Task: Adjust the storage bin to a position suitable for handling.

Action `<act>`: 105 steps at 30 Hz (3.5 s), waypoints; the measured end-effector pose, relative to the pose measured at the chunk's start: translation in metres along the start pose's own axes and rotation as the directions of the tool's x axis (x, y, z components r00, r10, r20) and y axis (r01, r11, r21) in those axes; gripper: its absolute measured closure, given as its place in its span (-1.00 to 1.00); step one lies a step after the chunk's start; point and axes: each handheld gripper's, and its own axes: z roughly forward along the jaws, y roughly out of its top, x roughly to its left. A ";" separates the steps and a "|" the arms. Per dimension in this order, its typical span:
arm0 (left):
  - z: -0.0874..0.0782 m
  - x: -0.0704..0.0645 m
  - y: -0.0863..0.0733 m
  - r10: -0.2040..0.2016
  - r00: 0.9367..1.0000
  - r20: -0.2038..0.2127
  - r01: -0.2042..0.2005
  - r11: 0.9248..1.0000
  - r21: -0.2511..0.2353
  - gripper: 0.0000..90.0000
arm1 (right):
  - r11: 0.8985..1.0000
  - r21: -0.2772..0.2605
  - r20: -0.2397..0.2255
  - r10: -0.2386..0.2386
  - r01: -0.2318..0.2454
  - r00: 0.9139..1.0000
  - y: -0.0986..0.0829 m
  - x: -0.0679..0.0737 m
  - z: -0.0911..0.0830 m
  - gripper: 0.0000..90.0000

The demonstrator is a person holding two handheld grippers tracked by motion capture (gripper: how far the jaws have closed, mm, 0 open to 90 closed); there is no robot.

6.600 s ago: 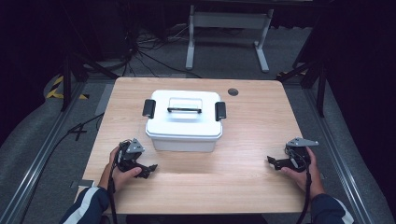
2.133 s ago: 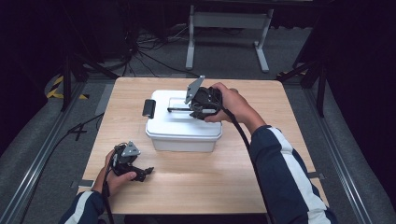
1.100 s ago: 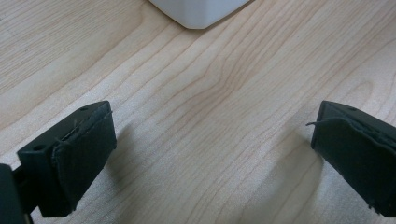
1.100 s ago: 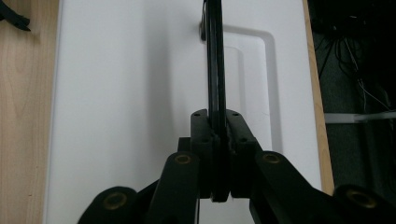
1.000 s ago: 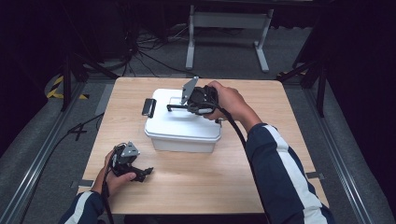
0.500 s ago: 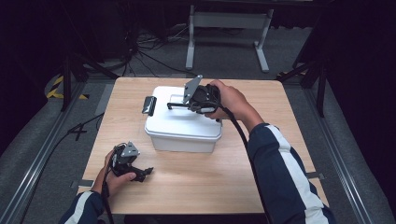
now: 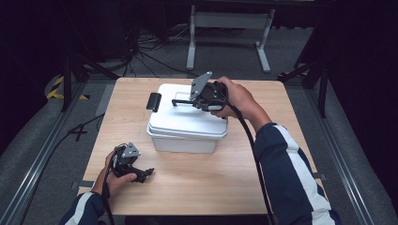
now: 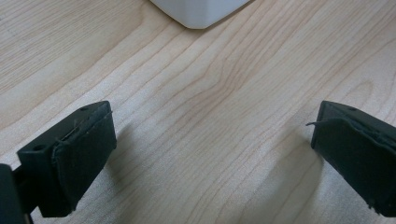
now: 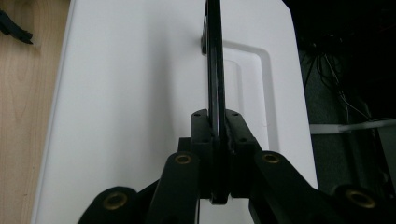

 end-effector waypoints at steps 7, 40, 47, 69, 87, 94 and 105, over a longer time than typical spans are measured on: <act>0.000 0.000 0.000 -0.001 1.000 0.000 0.001 1.000 0.000 -0.99 | 0.999 -0.019 0.015 0.039 -0.039 0.999 -0.016 -0.003 -0.015 0.89; 0.000 0.000 0.000 -0.001 1.000 -0.001 0.001 1.000 -0.005 -0.99 | 0.979 -0.061 0.122 0.203 -0.196 0.972 -0.133 0.000 -0.099 0.89; 0.001 0.000 0.000 0.000 1.000 0.003 0.000 1.000 -0.004 -0.99 | 0.970 -0.056 0.145 0.242 -0.237 0.959 -0.162 0.005 -0.112 0.89; 0.001 0.000 0.000 0.002 1.000 0.005 -0.002 1.000 -0.001 -1.00 | 0.928 -0.007 0.171 0.368 -0.373 0.914 -0.238 0.020 -0.105 0.89; 0.001 0.001 0.000 0.006 1.000 0.007 -0.006 1.000 -0.001 -1.00 | 0.905 0.043 0.093 0.417 -0.423 0.904 -0.258 0.024 -0.043 0.89; 0.001 0.001 0.001 0.004 1.000 0.009 -0.004 1.000 0.000 -1.00 | 0.897 0.069 0.079 0.432 -0.437 0.898 -0.263 0.021 -0.023 0.89; 0.001 0.001 0.001 0.002 1.000 0.007 -0.002 1.000 0.000 -1.00 | 0.883 0.072 0.057 0.461 -0.464 0.885 -0.270 0.022 0.004 0.89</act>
